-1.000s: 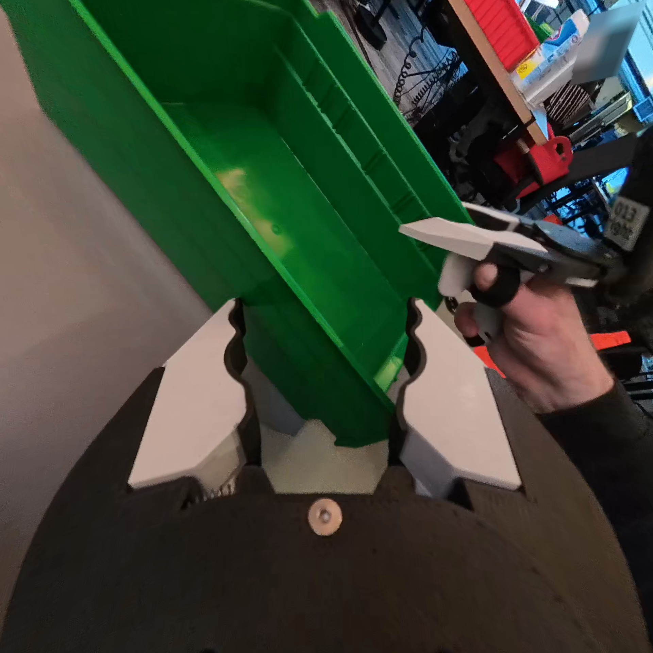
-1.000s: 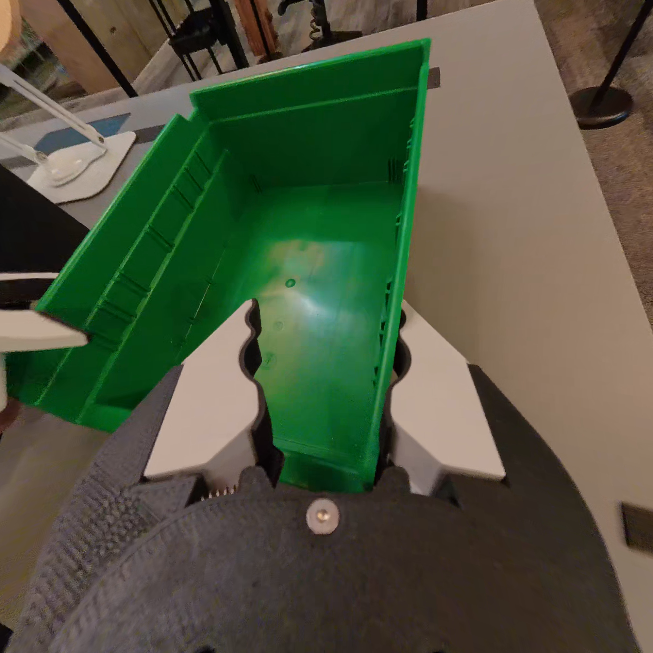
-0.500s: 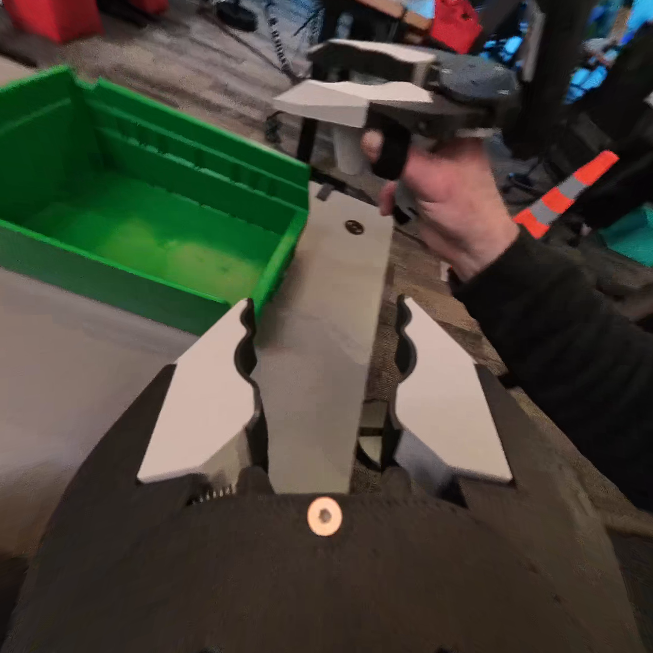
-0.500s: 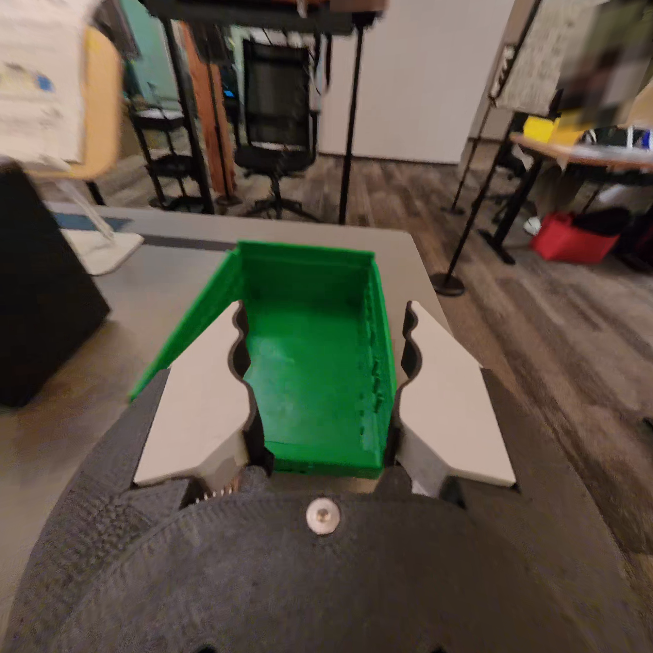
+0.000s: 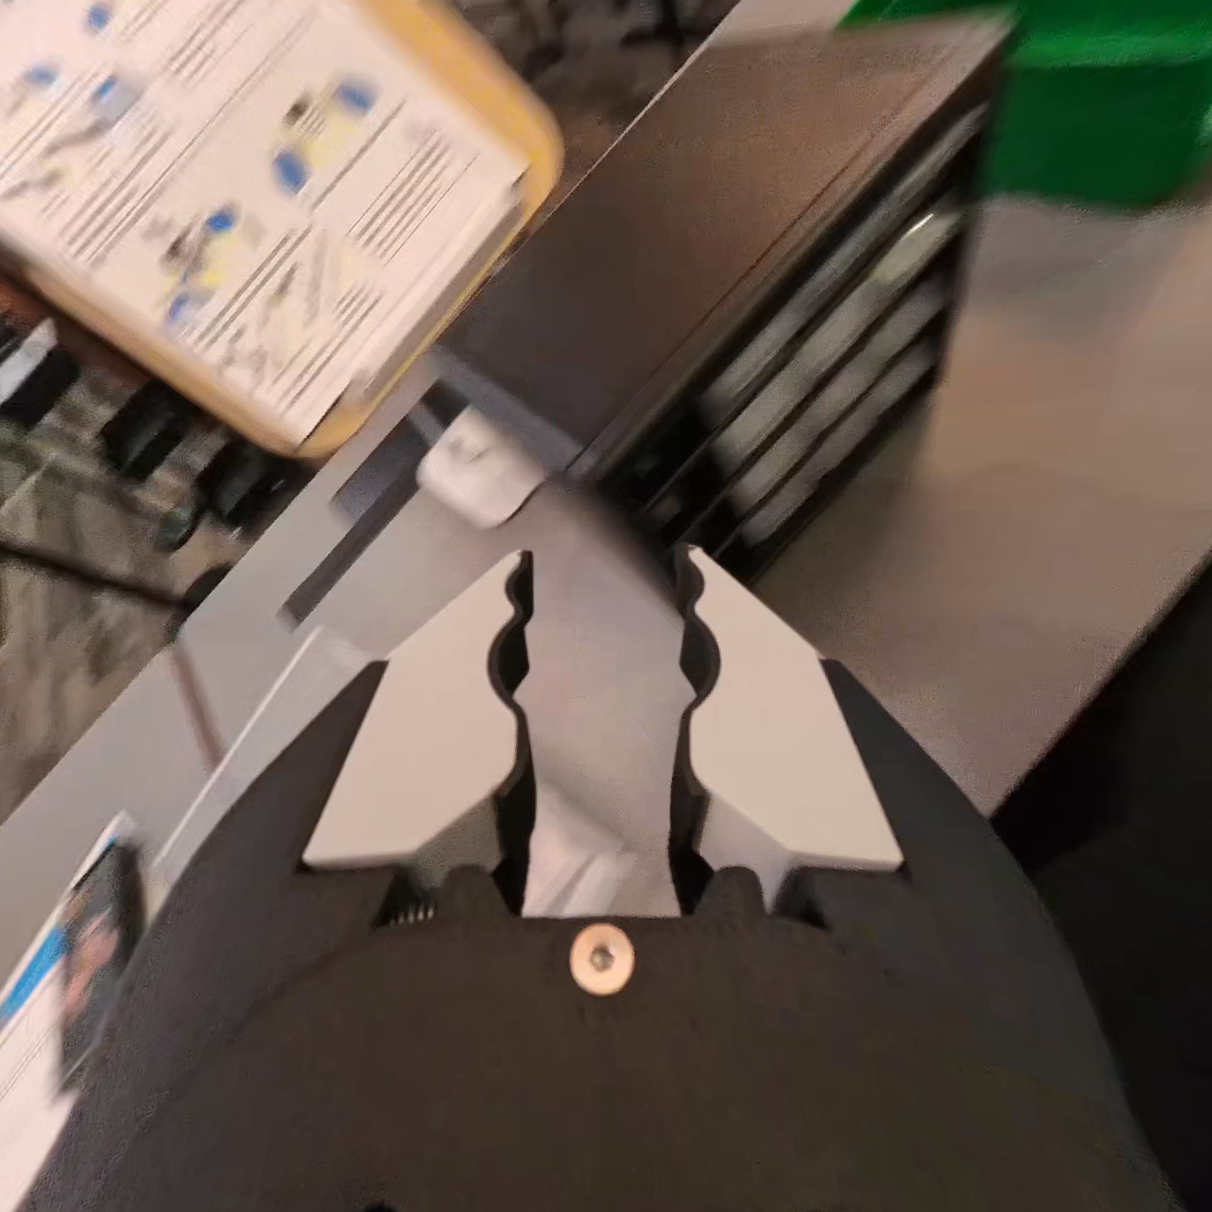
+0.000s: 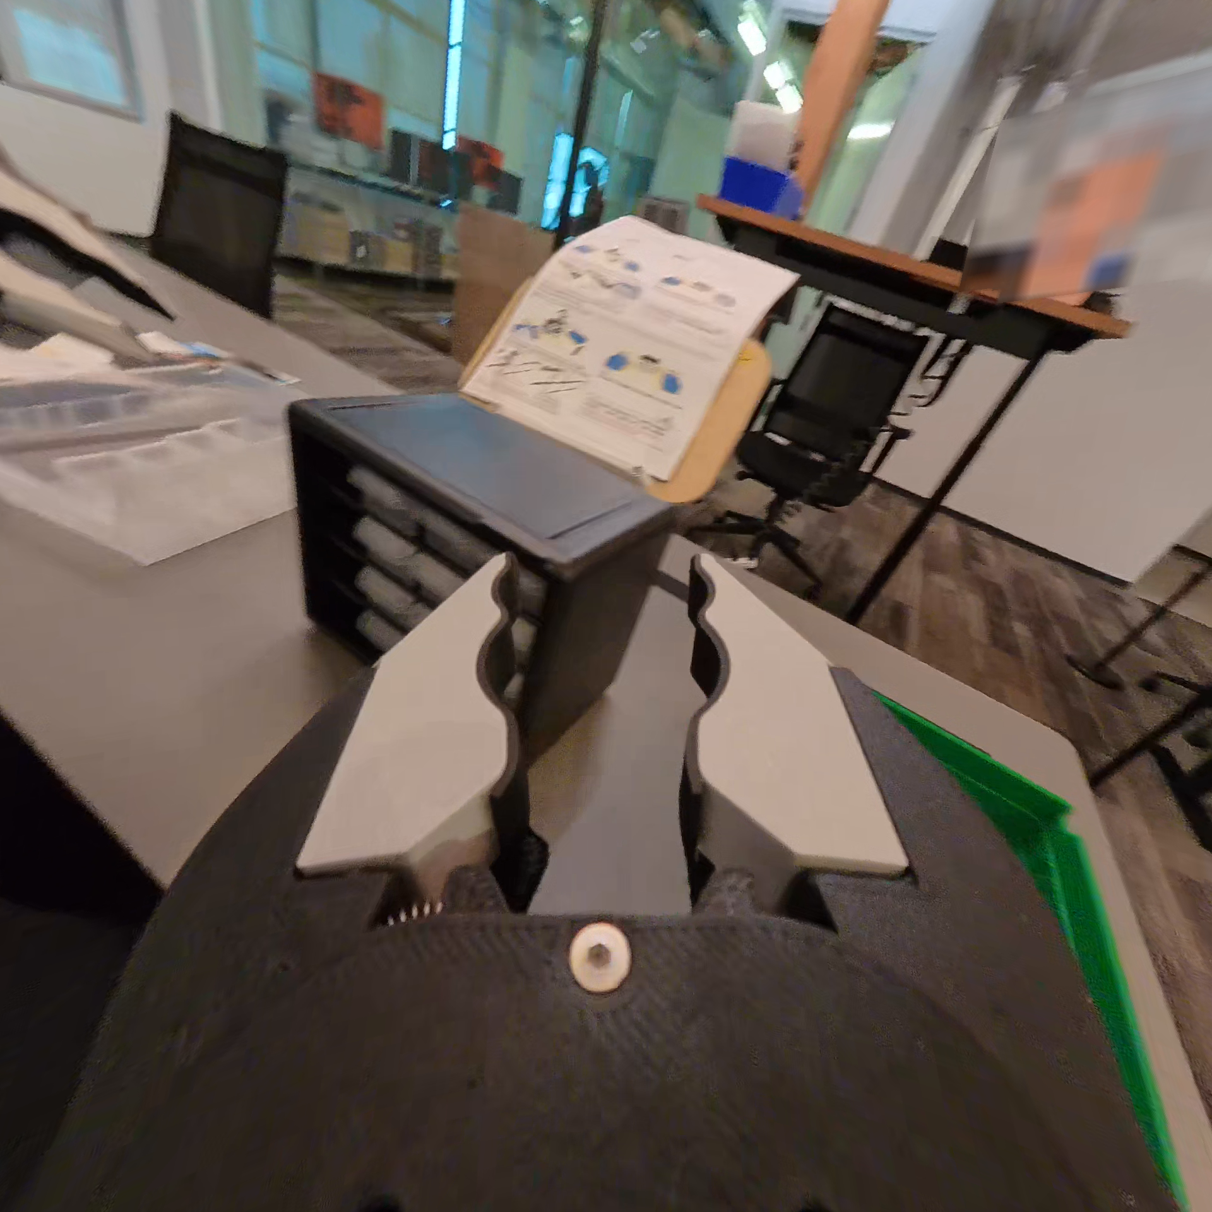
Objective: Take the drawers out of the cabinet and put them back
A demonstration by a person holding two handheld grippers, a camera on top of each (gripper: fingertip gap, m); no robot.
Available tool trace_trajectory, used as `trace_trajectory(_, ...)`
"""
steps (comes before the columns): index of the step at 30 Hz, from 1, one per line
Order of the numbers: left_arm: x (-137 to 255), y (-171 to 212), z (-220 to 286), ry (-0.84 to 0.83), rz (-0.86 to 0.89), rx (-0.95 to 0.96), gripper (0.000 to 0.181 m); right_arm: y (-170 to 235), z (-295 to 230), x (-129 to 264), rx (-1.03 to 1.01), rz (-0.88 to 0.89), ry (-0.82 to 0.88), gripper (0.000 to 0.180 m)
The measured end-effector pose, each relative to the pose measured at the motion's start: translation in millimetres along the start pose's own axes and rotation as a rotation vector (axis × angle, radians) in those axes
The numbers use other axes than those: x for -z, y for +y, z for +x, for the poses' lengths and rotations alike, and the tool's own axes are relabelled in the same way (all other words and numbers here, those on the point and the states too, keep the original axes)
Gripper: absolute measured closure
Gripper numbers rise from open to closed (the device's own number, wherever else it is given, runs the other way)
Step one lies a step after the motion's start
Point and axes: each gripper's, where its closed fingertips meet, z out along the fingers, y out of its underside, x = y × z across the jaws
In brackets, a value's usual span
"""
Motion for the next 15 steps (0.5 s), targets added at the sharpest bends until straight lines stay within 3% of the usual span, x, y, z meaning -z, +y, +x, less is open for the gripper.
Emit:
trace_trajectory(4,15.9,108.7,-67.1,0.007,-0.224,0.038,0.144,-3.4,-61.2,-19.9,0.042,-0.065,-0.138,0.131)
trace_trajectory(9,6.5,222.5,-86.1,0.105,-0.492,-0.028,0.143,1.9,-123.9,-36.8,0.033,-0.128,-0.295,0.134)
trace_trajectory(12,-2.0,268.4,-85.2,0.130,-0.645,-0.089,0.143,18.7,-149.0,-47.7,0.086,-0.188,-0.337,0.132)
trace_trajectory(15,-11.7,285.3,-83.1,0.138,-0.661,-0.057,0.143,36.5,-131.8,-66.0,0.164,-0.216,-0.270,0.129)
